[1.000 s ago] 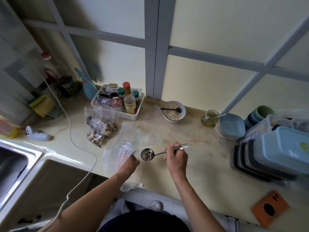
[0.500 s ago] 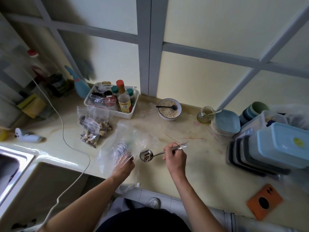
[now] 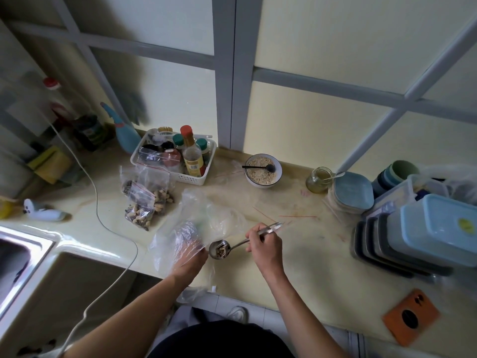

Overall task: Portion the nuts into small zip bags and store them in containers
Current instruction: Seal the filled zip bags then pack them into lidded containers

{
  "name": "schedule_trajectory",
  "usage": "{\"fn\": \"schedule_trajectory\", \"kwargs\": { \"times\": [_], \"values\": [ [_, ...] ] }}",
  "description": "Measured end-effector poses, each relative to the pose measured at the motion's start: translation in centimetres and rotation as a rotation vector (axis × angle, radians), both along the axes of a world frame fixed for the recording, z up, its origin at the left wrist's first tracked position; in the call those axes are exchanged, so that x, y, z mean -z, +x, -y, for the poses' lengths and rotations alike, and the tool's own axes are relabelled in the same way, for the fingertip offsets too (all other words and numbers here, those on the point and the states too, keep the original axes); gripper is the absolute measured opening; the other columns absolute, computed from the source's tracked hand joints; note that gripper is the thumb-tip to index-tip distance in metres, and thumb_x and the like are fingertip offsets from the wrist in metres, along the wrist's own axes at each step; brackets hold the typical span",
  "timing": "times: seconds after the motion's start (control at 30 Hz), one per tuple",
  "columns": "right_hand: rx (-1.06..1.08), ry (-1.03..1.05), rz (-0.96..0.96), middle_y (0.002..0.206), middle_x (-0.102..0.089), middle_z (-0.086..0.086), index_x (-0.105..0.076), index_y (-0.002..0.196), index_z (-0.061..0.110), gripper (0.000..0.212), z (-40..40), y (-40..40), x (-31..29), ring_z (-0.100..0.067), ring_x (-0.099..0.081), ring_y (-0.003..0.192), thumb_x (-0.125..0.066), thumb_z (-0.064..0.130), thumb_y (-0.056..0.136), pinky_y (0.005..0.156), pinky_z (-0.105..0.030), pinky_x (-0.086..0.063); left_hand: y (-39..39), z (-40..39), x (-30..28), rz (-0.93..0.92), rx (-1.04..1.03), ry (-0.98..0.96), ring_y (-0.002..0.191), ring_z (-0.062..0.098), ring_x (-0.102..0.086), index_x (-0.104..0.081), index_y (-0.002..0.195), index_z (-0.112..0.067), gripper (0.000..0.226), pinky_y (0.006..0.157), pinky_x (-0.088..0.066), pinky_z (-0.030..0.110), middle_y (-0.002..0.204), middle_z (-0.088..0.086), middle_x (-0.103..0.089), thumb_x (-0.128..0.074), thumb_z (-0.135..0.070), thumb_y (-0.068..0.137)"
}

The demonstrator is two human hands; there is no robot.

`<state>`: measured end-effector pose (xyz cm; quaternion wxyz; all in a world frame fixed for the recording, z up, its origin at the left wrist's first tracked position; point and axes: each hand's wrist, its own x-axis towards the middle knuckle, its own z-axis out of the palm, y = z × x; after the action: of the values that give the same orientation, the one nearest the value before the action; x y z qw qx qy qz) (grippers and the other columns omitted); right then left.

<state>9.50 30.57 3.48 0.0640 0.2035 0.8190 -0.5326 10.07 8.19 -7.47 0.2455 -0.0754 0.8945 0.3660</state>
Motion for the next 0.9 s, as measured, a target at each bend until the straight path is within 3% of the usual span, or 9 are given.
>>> {"fn": "schedule_trajectory", "kwargs": {
  "times": [0.03,0.07,0.13,0.2,0.33,0.47,0.6,0.7,0.9],
  "values": [
    [-0.01,-0.007,-0.005,0.061,-0.07,0.0,-0.063,0.067,0.026,0.03,0.1,-0.1,0.0,-0.012,-0.069,0.058,-0.055,0.018,0.095,0.06,-0.024,-0.049,0.0,-0.1,0.0,0.012,0.005,-0.008,0.101,0.005,-0.037,-0.065,0.117,-0.019,0.036,0.094,-0.031,0.026,0.11,-0.015,-0.045,-0.043,-0.042,0.101],
    [-0.019,-0.011,-0.007,0.061,-0.07,0.0,-0.062,0.066,0.027,0.031,0.2,-0.1,0.0,-0.012,-0.069,0.059,-0.055,0.018,0.095,0.06,-0.024,-0.049,0.0,-0.3,-0.5,0.008,-0.01,0.022,0.096,0.003,-0.041,-0.066,0.111,-0.019,0.035,0.09,-0.03,0.02,0.105,-0.016,-0.048,-0.044,-0.045,0.101],
    [-0.035,-0.014,-0.003,0.06,-0.069,-0.002,-0.063,0.068,0.026,0.03,0.5,-0.1,-0.1,-0.01,-0.068,0.059,-0.054,0.018,0.095,0.06,-0.024,-0.049,-0.4,-0.9,-1.0,0.01,-0.1,0.115,0.067,0.001,-0.045,-0.055,0.074,-0.028,0.027,0.065,-0.036,0.009,0.073,-0.017,-0.051,-0.056,-0.04,0.099],
    [-0.057,-0.012,0.005,0.06,-0.069,-0.002,-0.064,0.07,0.024,0.028,0.8,-0.1,0.1,-0.011,-0.068,0.06,-0.053,0.018,0.095,0.061,-0.024,-0.049,-1.0,-1.1,-1.3,-0.005,-0.122,0.106,0.055,0.0,-0.042,-0.046,0.062,-0.03,0.038,0.054,-0.036,0.01,0.062,-0.013,-0.048,-0.062,-0.032,0.097],
    [-0.054,-0.011,0.036,0.062,-0.07,-0.001,-0.065,0.07,0.024,0.028,1.0,0.0,0.8,-0.013,-0.07,0.06,-0.053,0.021,0.095,0.063,-0.028,-0.053,-1.4,-0.7,-1.9,-0.003,-0.064,0.078,0.061,-0.003,-0.045,-0.054,0.066,-0.017,0.028,0.058,-0.034,0.019,0.07,-0.011,-0.052,-0.061,-0.02,0.093],
    [-0.068,0.021,0.053,0.062,-0.069,0.0,-0.066,0.071,0.018,0.028,1.0,0.2,1.3,-0.014,-0.069,0.058,-0.052,0.019,0.095,0.059,-0.028,-0.052,-1.9,-0.3,-1.9,0.086,0.037,-0.083,0.109,0.013,-0.055,-0.069,0.118,-0.013,0.029,0.087,-0.041,0.023,0.118,-0.004,-0.059,-0.048,-0.014,0.099],
    [-0.082,0.006,0.072,0.059,-0.069,-0.001,-0.066,0.072,0.017,0.029,1.6,0.2,1.3,-0.01,-0.069,0.057,-0.051,0.02,0.096,0.057,-0.024,-0.051,-2.3,-0.4,-2.7,0.052,0.035,-0.059,0.074,0.012,-0.052,-0.063,0.077,-0.01,0.033,0.067,-0.038,0.028,0.08,0.004,-0.063,-0.043,-0.033,0.091],
    [-0.111,0.025,0.061,0.055,-0.067,-0.001,-0.066,0.072,0.013,0.032,2.2,0.0,0.9,-0.009,-0.066,0.056,-0.05,0.022,0.098,0.056,-0.021,-0.049,-2.0,-0.5,-1.5,0.035,0.029,-0.076,0.061,0.003,-0.044,-0.055,0.069,-0.015,0.03,0.064,-0.034,0.022,0.07,-0.004,-0.053,-0.042,-0.028,0.093],
    [-0.177,0.052,0.007,0.06,-0.07,0.0,-0.067,0.073,0.012,0.034,3.6,-0.4,0.4,-0.008,-0.069,0.06,-0.05,0.023,0.099,0.064,-0.02,-0.052,-1.1,-1.5,-3.9,-0.037,0.177,-0.121,0.098,0.012,-0.043,-0.042,0.087,-0.049,0.027,0.092,-0.033,0.023,0.105,-0.01,-0.045,-0.039,-0.029,0.106]
  ]
}}
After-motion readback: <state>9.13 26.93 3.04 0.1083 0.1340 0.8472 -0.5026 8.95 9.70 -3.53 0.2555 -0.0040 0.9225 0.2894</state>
